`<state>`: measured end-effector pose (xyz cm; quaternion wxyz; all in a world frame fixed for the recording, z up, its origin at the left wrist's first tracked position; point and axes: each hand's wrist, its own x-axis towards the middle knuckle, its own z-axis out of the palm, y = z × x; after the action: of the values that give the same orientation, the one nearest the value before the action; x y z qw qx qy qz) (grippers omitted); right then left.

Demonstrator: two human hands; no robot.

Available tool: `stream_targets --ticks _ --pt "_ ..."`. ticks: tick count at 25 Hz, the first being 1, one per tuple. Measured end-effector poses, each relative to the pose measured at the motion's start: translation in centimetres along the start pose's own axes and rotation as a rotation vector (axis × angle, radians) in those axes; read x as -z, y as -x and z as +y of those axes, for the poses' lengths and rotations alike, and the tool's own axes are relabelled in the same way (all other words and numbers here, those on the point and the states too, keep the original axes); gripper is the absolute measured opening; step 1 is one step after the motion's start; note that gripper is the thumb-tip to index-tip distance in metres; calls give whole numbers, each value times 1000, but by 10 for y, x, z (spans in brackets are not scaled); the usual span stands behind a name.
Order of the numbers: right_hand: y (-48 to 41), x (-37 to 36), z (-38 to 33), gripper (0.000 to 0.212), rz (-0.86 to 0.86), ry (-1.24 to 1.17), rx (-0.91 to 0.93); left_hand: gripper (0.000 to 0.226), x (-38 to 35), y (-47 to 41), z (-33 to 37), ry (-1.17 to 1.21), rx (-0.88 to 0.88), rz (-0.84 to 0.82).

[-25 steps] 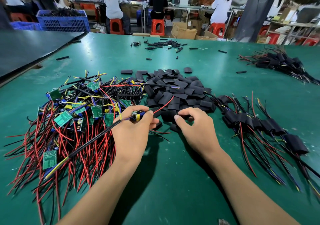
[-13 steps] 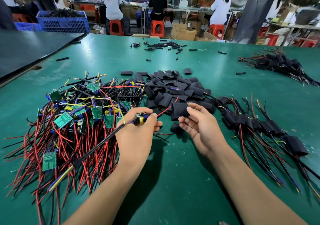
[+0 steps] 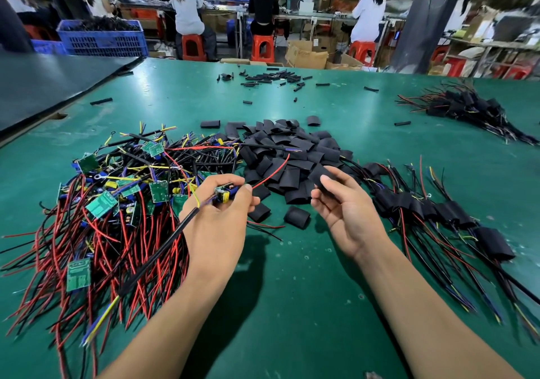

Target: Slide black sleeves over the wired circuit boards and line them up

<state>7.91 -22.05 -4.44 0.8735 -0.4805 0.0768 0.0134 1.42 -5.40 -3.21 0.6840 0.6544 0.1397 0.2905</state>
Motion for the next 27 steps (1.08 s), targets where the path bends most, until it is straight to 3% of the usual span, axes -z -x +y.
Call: stream_targets --ticks 8,27 --pt "1 -1 4 23 -82 77 53 11 2 2 1 -115 2 -40" --pt "4 -3 3 26 -118 113 93 13 2 1 5 -51 -13 -14"
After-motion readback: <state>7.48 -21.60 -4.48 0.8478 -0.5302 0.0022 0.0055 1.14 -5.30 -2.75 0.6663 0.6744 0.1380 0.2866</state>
